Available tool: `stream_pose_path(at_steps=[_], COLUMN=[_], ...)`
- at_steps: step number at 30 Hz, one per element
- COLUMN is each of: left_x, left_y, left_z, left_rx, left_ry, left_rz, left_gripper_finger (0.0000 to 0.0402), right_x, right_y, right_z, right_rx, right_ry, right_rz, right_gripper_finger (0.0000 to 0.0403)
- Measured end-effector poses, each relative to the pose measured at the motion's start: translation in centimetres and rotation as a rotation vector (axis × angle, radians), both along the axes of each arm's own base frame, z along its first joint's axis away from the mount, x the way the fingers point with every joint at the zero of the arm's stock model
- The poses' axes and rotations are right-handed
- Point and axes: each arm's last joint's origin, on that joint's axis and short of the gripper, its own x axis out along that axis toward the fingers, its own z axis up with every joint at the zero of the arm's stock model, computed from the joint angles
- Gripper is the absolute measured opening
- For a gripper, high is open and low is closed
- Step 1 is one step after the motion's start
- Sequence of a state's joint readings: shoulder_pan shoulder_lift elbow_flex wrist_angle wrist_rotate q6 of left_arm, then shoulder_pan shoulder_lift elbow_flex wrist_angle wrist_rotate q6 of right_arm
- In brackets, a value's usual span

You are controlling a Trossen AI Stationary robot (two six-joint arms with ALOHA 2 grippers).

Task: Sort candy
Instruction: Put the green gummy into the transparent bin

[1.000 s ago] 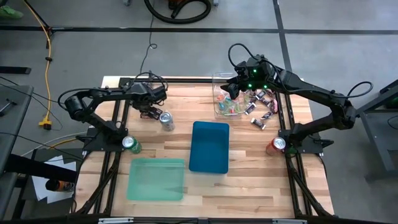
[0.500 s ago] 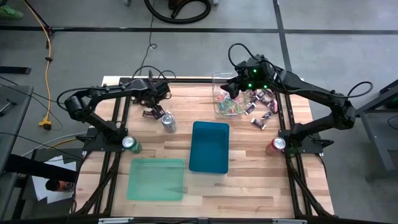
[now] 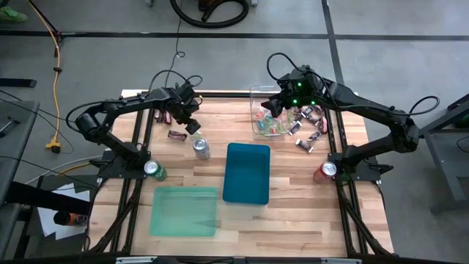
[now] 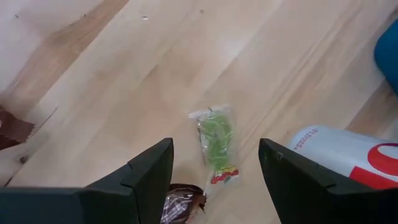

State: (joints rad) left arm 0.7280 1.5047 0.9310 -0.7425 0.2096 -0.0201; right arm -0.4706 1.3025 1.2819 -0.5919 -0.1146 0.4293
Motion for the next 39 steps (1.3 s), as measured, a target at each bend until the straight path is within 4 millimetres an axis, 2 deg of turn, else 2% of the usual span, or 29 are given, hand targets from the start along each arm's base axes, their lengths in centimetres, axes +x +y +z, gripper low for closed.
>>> stream_pose_path(at_steps=[5, 15, 24, 28, 31, 33, 34, 39], left_x=[0.4, 2.3, 3.5, 3.7, 3.8, 3.7, 3.7, 3.3], left_y=[-0.1, -0.9, -1.6, -1.9, -2.0, -2.0, -2.0, -1.9], left_z=[-0.4, -3.2, -4.8, -4.9, -4.9, -4.4, -4.0, 0.0], left_rx=[-0.021, -0.042, -0.06, 0.005, 0.017, 0.028, 0.039, 0.096], left_ry=[0.008, 0.118, 0.158, 0.206, 0.206, 0.189, 0.168, -0.04], left_rz=[0.044, 0.11, 0.121, 0.14, 0.135, 0.132, 0.134, 0.175], left_gripper_finger=[0.0225, 0.0225, 0.0221, 0.0177, 0.0102, 0.004, 0.0021, 0.001], right_x=[0.0, -0.1, -0.1, -0.1, -0.1, -0.1, -0.1, -0.1], right_y=[0.0, -0.1, -0.1, -0.1, -0.1, -0.1, -0.1, -0.1], right_z=[0.0, 0.0, 0.0, 0.0, 0.0, 0.0, 0.0, -0.1], right_rx=[-0.001, -0.004, -0.004, -0.004, -0.004, -0.007, -0.011, -0.035], right_ry=[0.0, 0.007, 0.008, 0.008, 0.009, 0.009, 0.011, 0.021], right_rz=[-0.002, -0.038, -0.039, -0.039, -0.039, -0.037, -0.034, -0.016], right_gripper_finger=[0.0264, 0.0264, 0.0264, 0.0264, 0.0264, 0.0264, 0.0264, 0.0264])
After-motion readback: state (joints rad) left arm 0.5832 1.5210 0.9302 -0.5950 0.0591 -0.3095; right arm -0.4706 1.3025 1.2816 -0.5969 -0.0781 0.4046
